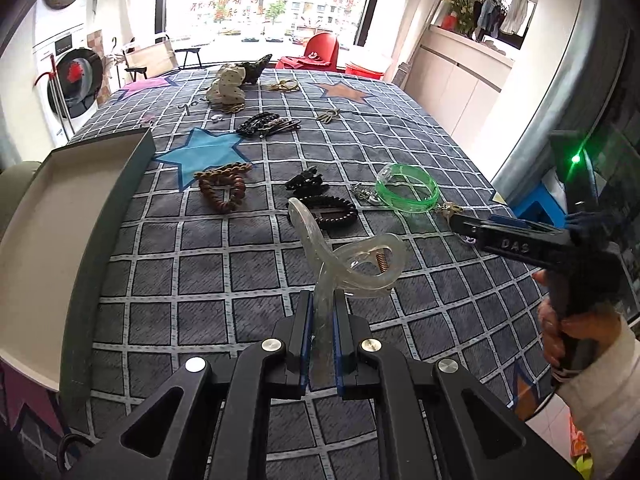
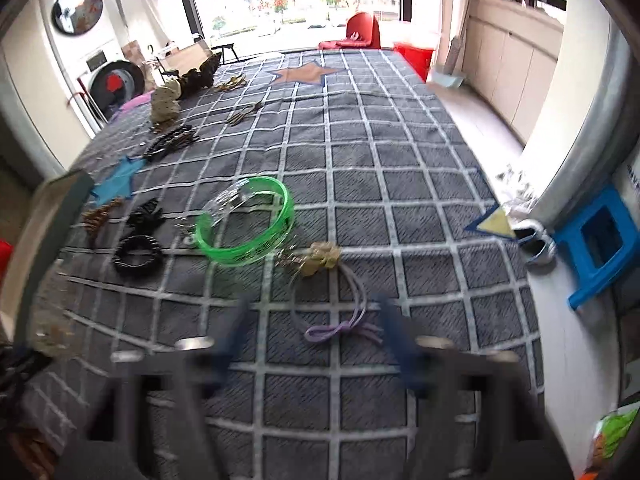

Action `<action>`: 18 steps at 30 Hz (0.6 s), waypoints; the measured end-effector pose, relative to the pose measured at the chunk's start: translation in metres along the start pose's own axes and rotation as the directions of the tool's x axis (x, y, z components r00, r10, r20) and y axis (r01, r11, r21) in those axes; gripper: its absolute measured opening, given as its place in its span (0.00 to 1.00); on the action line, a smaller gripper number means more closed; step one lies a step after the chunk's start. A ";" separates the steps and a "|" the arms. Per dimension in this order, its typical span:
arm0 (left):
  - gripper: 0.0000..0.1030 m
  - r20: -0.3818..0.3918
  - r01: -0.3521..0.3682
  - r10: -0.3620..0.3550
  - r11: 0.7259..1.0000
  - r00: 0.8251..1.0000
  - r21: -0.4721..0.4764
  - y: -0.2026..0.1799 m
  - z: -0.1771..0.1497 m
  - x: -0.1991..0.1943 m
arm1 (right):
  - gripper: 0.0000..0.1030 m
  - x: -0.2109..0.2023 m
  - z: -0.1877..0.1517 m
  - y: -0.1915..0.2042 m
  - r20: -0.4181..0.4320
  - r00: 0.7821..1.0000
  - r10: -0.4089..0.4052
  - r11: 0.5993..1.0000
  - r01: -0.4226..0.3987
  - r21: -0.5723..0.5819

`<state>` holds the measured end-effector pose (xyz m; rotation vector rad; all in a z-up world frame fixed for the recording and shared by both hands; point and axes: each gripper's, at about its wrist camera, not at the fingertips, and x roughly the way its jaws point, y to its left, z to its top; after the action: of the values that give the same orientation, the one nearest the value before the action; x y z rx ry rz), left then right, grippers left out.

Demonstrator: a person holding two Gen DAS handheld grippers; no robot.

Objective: Organize jewelry
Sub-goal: 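Carry the clear hair claw and purple hair tie over the beige box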

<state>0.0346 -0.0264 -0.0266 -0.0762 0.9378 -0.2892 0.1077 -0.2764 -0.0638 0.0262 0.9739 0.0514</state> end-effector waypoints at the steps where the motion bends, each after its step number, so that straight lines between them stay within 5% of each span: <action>1: 0.11 -0.001 0.001 -0.001 1.000 1.000 0.000 0.000 0.000 0.000 | 0.73 0.004 0.001 0.001 -0.006 1.000 -0.001 1.000 0.001 -0.009; 3: 0.11 -0.005 0.002 -0.002 1.000 1.000 0.001 -0.001 0.000 0.002 | 0.73 0.015 0.004 0.002 -0.025 1.000 -0.009 1.000 0.008 -0.014; 6: 0.11 -0.006 0.006 -0.006 1.000 1.000 0.005 -0.003 0.000 0.002 | 0.60 0.023 0.004 0.004 -0.018 0.999 -0.051 0.998 0.051 -0.032; 7: 0.11 -0.006 0.008 -0.008 1.000 1.000 0.007 -0.004 0.000 0.002 | 0.46 0.022 0.004 0.005 -0.015 0.999 -0.042 0.999 0.042 -0.034; 8: 0.11 -0.006 0.010 -0.010 1.000 1.000 0.010 -0.005 0.001 0.002 | 0.17 0.021 0.004 0.006 -0.018 0.999 -0.034 0.999 0.033 -0.036; 9: 0.11 -0.006 0.012 -0.012 1.000 1.000 0.013 -0.006 0.001 0.003 | 0.02 0.020 0.004 0.006 -0.025 0.999 -0.030 0.999 0.029 -0.033; 18: 0.11 0.002 0.027 -0.027 1.000 1.000 0.012 -0.006 0.001 0.000 | 0.04 -0.007 -0.010 -0.010 -0.013 0.997 0.082 0.992 -0.080 0.100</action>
<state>0.0338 -0.0320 -0.0248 -0.0782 0.9329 -0.3196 0.0953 -0.2871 -0.0638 0.1574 0.9918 0.0779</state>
